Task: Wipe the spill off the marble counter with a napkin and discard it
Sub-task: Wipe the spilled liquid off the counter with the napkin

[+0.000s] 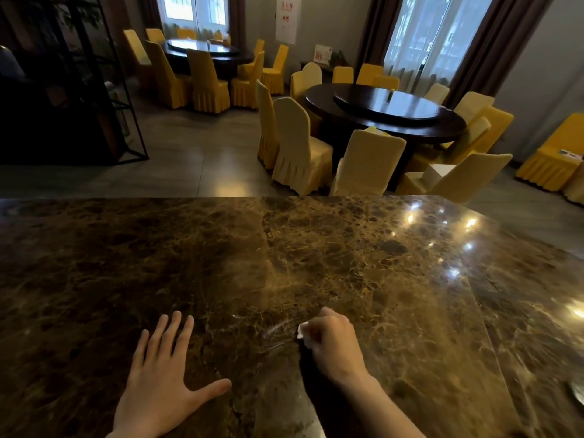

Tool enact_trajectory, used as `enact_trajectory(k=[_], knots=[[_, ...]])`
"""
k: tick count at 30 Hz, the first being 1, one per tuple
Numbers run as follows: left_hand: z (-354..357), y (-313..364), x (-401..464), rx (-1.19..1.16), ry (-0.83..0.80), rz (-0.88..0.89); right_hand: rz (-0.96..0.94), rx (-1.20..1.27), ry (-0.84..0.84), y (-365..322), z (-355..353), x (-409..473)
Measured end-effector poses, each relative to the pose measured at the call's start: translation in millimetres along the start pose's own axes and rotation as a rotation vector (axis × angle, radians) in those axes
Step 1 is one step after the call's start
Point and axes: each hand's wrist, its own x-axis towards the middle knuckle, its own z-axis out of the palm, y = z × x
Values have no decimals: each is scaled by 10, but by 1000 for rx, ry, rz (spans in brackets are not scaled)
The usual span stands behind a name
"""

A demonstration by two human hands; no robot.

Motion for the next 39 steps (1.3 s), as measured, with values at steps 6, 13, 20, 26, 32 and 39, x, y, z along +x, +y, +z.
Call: enact_trajectory(k=[6,13,20,26,32,39], knots=[[12,-5,2,0,2,0,353,-89,318,594,-621,235],[29,-31,5,-6,7,7,233,-266,168,612,-296,80],[22,-24,18,16,-4,7,13,-135,95,57,29,-82],[7,-26,19,-7,-3,8,91,69,139,239,-179,-117],[23,-29,13,-24,10,5,377,-108,268,684,-473,-33],[51,-38,6,-27,25,10,229,-147,216,64,-19,-44]])
